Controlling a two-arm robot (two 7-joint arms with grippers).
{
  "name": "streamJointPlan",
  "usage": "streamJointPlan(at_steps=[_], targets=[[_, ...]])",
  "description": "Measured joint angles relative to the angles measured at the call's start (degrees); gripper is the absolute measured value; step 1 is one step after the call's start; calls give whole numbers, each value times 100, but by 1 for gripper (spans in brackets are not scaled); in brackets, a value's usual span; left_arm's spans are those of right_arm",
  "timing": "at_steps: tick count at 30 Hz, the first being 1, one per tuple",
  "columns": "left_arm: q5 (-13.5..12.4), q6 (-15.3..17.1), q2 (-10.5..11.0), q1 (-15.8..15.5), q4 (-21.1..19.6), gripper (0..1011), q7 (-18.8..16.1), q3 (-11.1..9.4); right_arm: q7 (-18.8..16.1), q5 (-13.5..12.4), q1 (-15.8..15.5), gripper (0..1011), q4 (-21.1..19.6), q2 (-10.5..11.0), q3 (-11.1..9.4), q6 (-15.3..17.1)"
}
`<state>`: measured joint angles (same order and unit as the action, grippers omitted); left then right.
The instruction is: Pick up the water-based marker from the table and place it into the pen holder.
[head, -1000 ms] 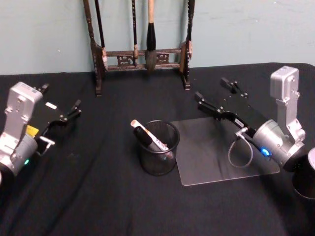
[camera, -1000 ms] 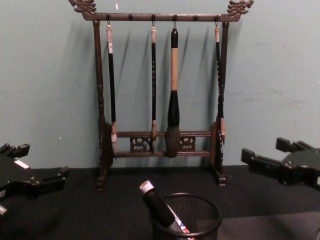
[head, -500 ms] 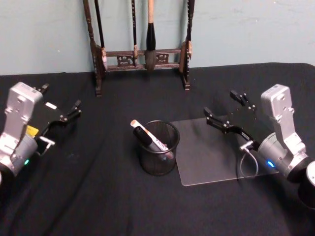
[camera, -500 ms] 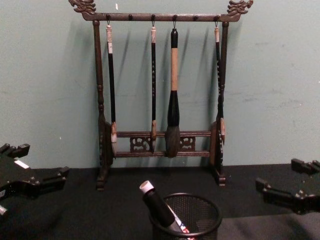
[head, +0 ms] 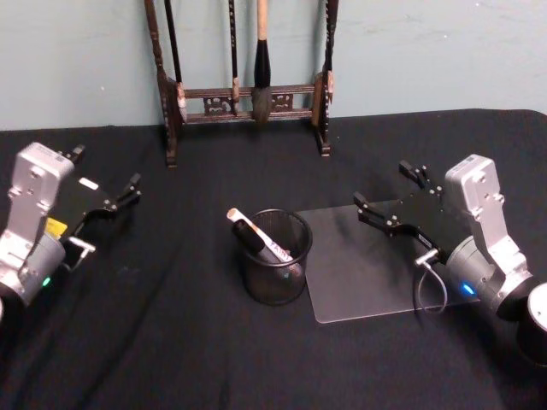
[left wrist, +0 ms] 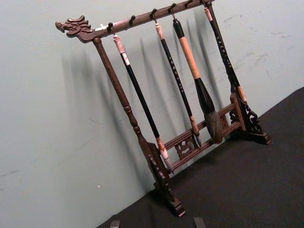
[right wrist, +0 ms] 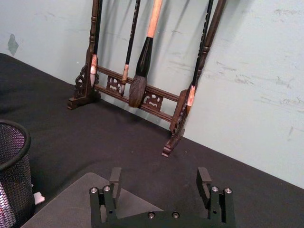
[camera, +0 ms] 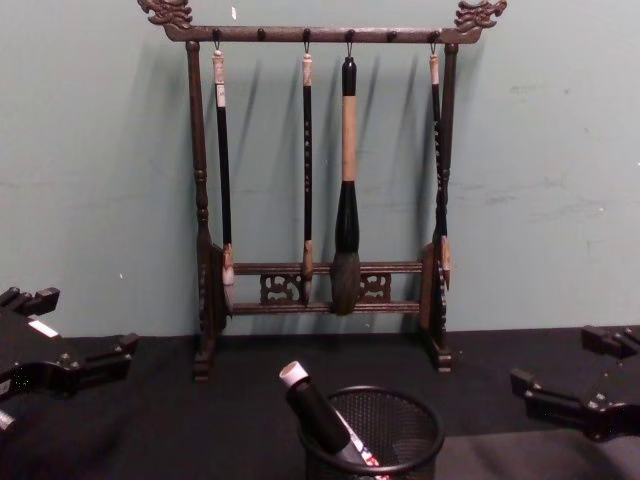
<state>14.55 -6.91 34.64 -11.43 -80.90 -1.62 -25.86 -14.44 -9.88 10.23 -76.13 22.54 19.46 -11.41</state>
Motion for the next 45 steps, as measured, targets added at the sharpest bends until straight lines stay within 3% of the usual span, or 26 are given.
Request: streamJointPlan(at_steps=[45], targets=[[0, 0, 0, 0, 0, 1001, 0, 0, -11, -41, 0, 1003, -18, 7, -1, 25]])
